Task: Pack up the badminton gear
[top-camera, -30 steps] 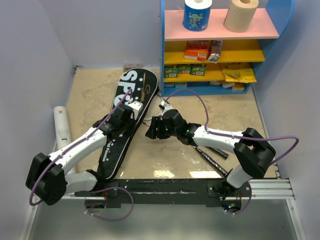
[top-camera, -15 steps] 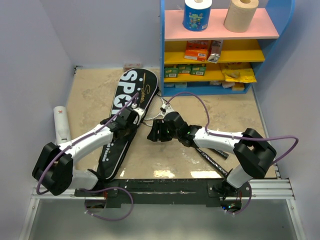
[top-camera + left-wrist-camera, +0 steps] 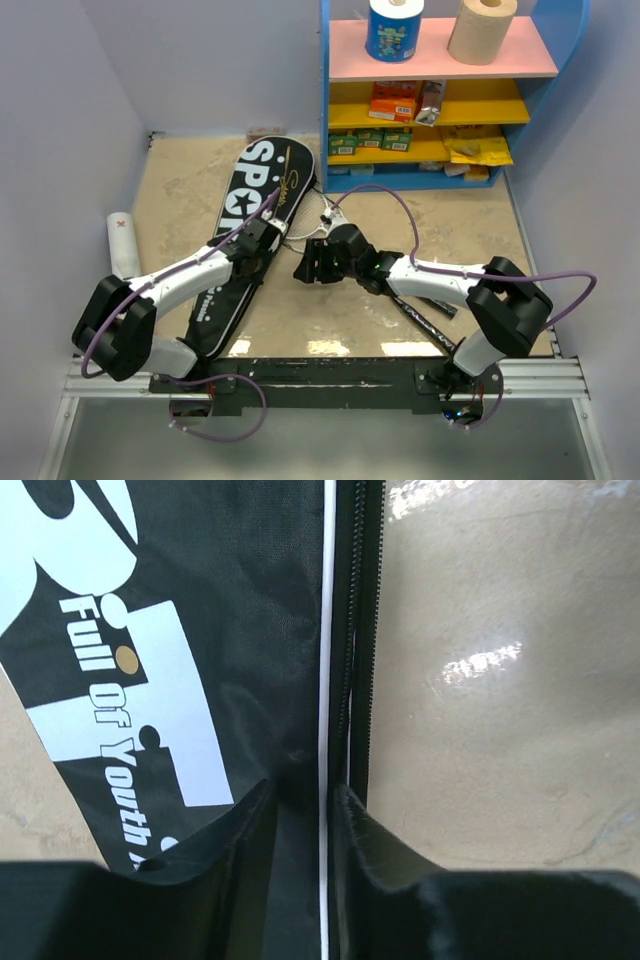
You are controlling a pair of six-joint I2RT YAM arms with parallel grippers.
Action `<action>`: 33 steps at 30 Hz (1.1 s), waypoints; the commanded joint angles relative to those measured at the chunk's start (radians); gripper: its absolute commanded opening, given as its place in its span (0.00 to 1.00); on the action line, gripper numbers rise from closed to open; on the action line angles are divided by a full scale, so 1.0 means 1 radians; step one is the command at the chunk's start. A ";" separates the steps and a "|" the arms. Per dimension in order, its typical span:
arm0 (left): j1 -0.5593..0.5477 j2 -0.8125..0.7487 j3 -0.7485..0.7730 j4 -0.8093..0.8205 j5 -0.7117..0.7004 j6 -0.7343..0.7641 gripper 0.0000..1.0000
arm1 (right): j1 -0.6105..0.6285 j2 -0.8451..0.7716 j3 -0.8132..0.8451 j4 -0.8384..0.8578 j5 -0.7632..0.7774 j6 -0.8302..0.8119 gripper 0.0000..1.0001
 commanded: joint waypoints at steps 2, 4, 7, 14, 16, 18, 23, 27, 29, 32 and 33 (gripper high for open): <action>-0.005 0.025 0.039 -0.018 -0.054 -0.033 0.18 | 0.006 -0.034 -0.018 0.037 0.007 0.010 0.60; -0.005 0.037 0.045 -0.021 -0.059 -0.036 0.11 | 0.006 -0.040 -0.023 0.037 0.009 0.010 0.60; -0.005 0.040 0.046 -0.023 -0.063 -0.038 0.00 | 0.006 -0.049 -0.027 0.034 0.015 0.009 0.60; -0.005 -0.026 0.098 -0.041 -0.109 -0.027 0.00 | 0.006 -0.064 -0.012 -0.015 0.036 -0.003 0.60; -0.005 -0.050 0.124 -0.050 -0.109 -0.027 0.00 | 0.006 -0.067 0.014 -0.048 0.059 -0.019 0.61; -0.005 -0.069 0.135 -0.063 -0.109 -0.024 0.00 | 0.006 -0.067 0.047 -0.116 0.090 -0.060 0.61; 0.003 -0.098 0.151 -0.061 -0.140 -0.015 0.00 | -0.004 -0.049 0.199 -0.355 0.252 -0.190 0.63; 0.072 -0.113 0.143 -0.026 -0.123 0.007 0.00 | -0.082 -0.050 0.268 -0.498 0.329 -0.284 0.68; 0.101 -0.129 0.132 0.009 -0.088 0.008 0.00 | -0.138 -0.058 0.278 -0.548 0.352 -0.362 0.68; 0.158 -0.167 0.123 0.048 -0.031 0.002 0.00 | -0.174 -0.049 0.304 -0.607 0.388 -0.469 0.70; 0.170 -0.184 0.120 0.057 -0.025 -0.002 0.00 | -0.179 -0.044 0.307 -0.612 0.383 -0.499 0.70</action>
